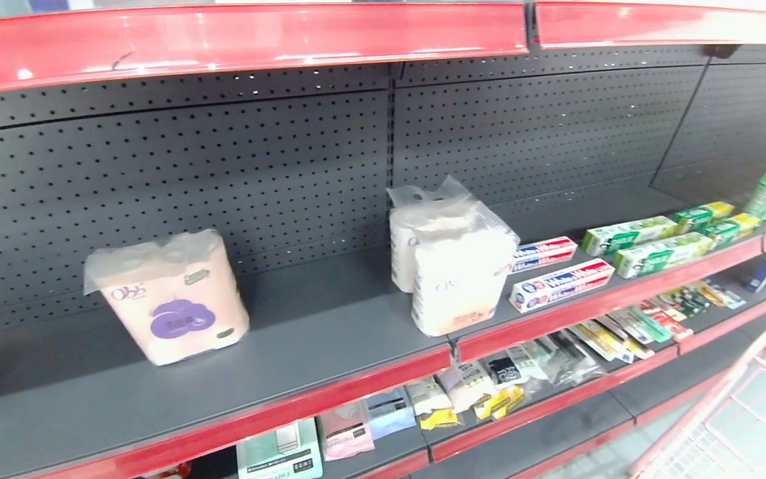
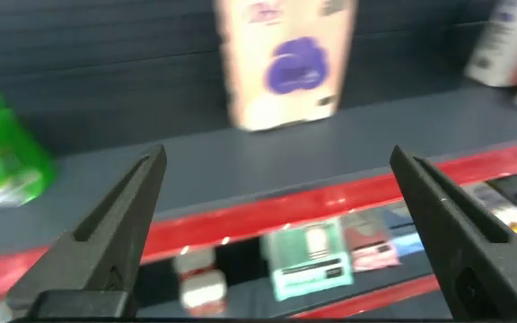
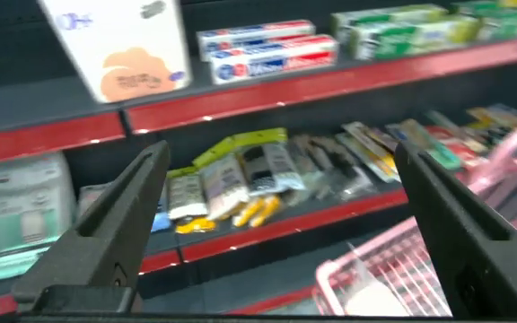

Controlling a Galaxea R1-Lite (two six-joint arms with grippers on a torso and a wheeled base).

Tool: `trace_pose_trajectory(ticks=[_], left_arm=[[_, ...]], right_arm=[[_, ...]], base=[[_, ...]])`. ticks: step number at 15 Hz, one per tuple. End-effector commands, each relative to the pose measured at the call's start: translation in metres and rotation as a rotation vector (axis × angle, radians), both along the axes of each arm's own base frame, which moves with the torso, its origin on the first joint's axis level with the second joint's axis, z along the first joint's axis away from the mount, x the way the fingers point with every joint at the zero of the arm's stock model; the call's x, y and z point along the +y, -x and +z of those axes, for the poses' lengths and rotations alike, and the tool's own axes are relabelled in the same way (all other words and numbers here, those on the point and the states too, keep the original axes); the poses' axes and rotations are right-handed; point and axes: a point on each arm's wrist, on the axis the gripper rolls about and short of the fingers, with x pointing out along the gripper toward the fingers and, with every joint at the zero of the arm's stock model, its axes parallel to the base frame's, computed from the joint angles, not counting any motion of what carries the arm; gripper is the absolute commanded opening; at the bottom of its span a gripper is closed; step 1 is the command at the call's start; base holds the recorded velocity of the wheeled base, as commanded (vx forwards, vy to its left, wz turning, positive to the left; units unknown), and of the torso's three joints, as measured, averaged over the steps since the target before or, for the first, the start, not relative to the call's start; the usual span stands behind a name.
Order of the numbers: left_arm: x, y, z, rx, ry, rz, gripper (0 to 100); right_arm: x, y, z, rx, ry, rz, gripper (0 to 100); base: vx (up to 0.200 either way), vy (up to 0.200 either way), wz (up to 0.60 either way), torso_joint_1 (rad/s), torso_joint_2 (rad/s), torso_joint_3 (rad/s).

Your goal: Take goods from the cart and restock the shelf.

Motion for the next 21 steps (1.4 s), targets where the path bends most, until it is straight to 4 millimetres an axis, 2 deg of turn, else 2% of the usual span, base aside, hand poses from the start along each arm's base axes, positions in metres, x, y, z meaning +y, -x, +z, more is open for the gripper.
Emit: trace_pose_trajectory(ticks=[1,9,17,21], left_arm=[[0.0000,0.0000,0.0000,0.001,0.000,0.000,100],[0.0001,0.0000,0.0000,0.001,0.000,-0.001,100],[0.0000,0.0000,0.0000,0.001,0.000,0.000,100],[0.0000,0.0000,0.0000,0.001,0.000,0.000,100]], right_arm=[[0.0000,-0.0001,0.0000,0.001,0.000,0.000,100],[0.0000,-0.0001,0.0000,0.001,0.000,0.000,100],[0.0000,-0.0001,0.0000,0.001,0.000,0.000,100],[0.0000,-0.0001,0.0000,0.001,0.000,0.000,100]], base=[[0.000,0.000,-0.60,0.007,0.00,0.002],[0.000,0.000,-0.60,0.001,0.00,0.001],[0.000,0.000,0.00,0.000,0.00,0.000],[-0.200,0.000,0.00,0.010,0.00,0.001]])
